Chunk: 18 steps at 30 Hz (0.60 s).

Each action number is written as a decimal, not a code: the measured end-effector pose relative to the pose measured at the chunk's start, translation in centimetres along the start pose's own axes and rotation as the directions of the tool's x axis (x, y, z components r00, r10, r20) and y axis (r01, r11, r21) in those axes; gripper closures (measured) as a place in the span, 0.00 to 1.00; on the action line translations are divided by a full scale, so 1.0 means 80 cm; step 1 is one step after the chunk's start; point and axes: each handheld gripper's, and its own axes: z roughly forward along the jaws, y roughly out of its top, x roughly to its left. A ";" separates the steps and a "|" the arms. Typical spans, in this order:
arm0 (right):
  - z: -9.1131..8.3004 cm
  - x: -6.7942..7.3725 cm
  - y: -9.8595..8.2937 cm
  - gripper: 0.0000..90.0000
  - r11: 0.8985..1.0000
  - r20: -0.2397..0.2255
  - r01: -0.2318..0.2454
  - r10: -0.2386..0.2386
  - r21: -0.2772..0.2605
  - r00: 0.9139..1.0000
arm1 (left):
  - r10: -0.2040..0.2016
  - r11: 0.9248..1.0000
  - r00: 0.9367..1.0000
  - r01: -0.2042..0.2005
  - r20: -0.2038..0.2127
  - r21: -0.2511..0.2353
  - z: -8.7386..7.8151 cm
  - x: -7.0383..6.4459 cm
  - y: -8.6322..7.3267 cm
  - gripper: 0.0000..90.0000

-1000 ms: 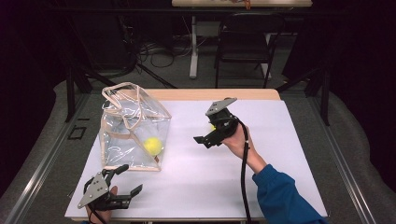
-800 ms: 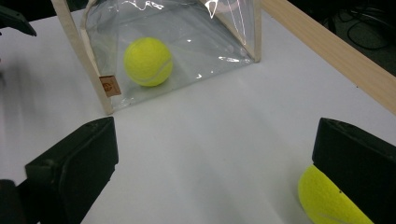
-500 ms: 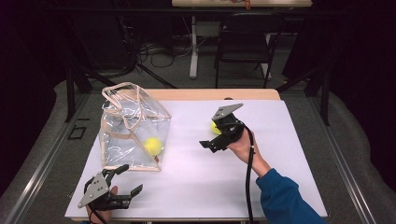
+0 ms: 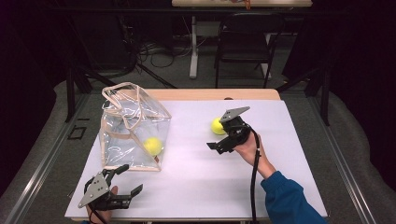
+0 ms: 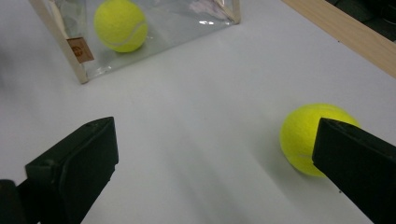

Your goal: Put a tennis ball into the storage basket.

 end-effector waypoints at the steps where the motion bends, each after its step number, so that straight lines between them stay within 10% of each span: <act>1: 0.000 -0.003 -0.002 0.00 1.000 0.003 -0.006 0.006 0.004 1.000 | 0.000 1.000 1.000 0.000 0.000 0.000 0.000 0.000 0.000 0.18; 18: 0.008 -0.039 -0.012 0.00 0.998 0.076 -0.048 0.046 0.033 0.996 | -0.003 1.000 1.000 0.003 -0.003 -0.001 -0.002 -0.001 0.000 0.18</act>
